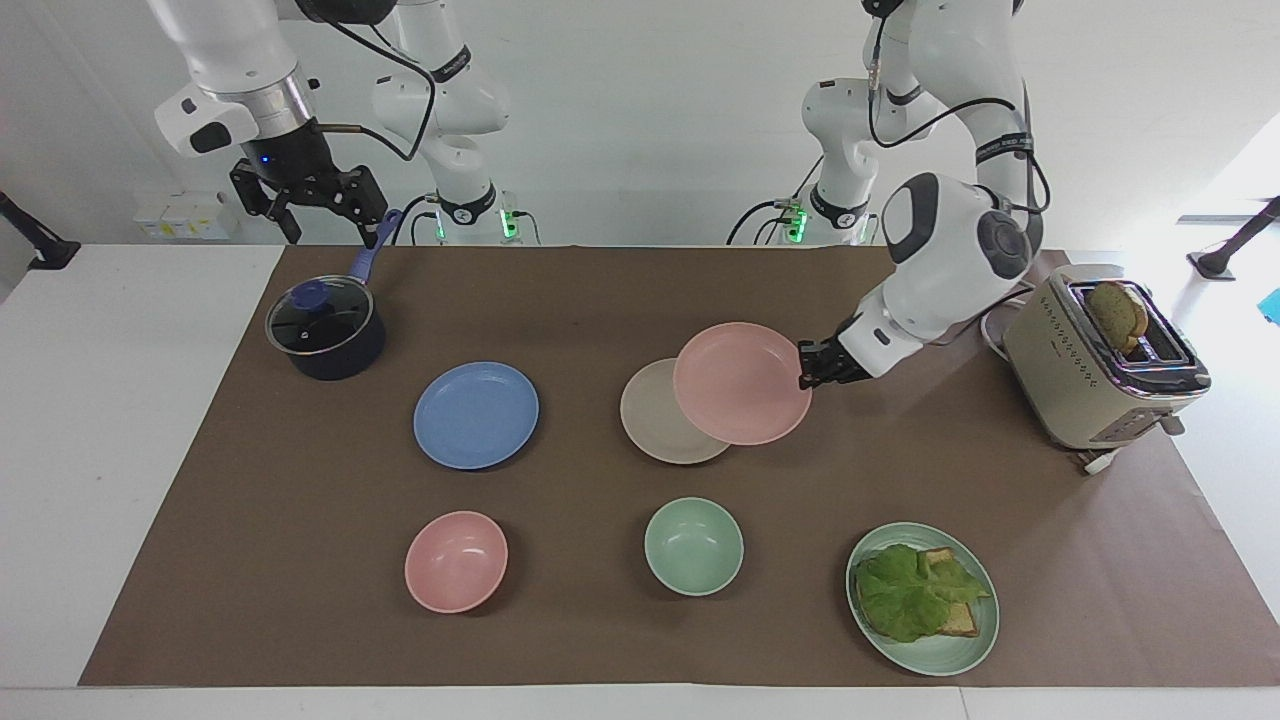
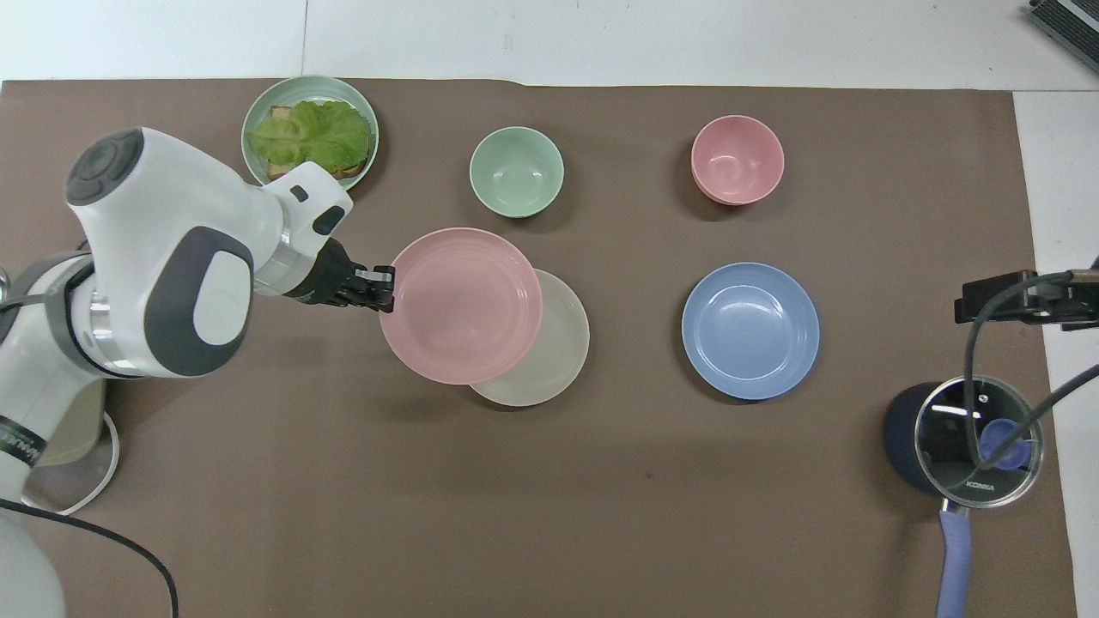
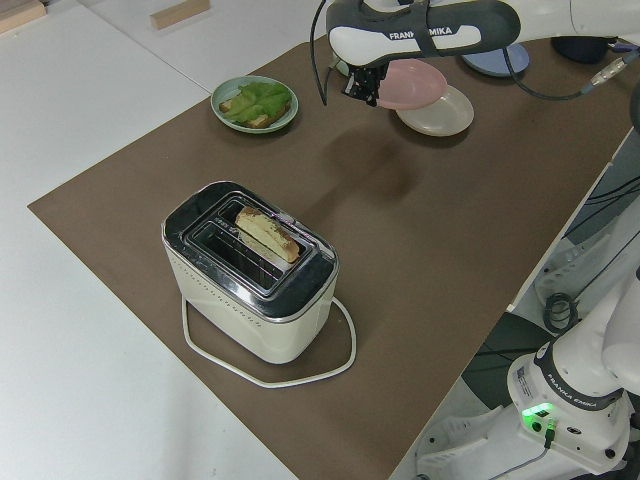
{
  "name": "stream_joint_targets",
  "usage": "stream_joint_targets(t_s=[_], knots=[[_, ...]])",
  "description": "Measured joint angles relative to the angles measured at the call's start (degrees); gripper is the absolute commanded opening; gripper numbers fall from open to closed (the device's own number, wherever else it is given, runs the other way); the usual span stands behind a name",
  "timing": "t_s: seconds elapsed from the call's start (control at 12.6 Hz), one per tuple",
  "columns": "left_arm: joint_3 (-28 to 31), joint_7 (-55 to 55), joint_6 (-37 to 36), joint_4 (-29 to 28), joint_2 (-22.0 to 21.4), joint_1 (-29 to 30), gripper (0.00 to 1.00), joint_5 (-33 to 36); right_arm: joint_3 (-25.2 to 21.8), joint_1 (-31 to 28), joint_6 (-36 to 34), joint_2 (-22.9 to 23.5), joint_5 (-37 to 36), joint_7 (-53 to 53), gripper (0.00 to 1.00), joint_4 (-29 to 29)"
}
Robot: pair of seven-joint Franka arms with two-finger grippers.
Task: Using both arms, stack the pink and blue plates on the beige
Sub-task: 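Carry the pink plate with the left gripper onto the beige plate, then release the pink plate with the left gripper while the right gripper grasps the blue plate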
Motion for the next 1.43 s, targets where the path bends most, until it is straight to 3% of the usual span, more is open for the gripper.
stream_joint_targets(t_s=[0.16, 0.4, 0.55, 0.79, 0.87, 0.95, 1.43], knots=[[-0.01, -3.16, 2.55, -1.63, -0.48, -4.38, 0.00, -0.01, -0.29, -0.06, 0.00, 0.00, 0.00, -0.02, 1.00, 0.00], [0.07, -3.78, 9.42, -6.35, -0.16, -6.44, 0.00, -0.01, -0.13, 0.63, 0.18, 0.00, 0.05, -0.10, 1.00, -0.44], [0.30, -3.61, 13.54, -9.43, 0.41, -6.49, 0.00, -0.01, 0.06, 0.78, 1.72, 0.08, 0.47, -0.25, 1.00, -2.82], [0.77, -3.60, 14.15, -9.90, 0.48, -6.42, 0.00, -0.01, 0.09, 0.79, 7.88, 0.56, 2.31, -1.29, 1.00, -9.15], [0.78, -3.60, 14.17, -9.90, 0.48, -6.42, 0.59, -0.01, 0.14, 0.87, 10.95, 1.21, 2.41, -1.51, 1.00, -11.46], [0.77, -3.58, 14.17, -9.90, 0.48, -6.42, 1.00, -0.01, 0.19, 1.16, 13.85, 2.37, 2.45, -2.17, 1.00, -13.53], [0.94, -3.50, 14.38, -9.77, 0.42, -6.39, 1.00, 0.00, 0.29, 2.76, 27.26, 10.07, 2.46, -5.13, 1.00, -19.91]])
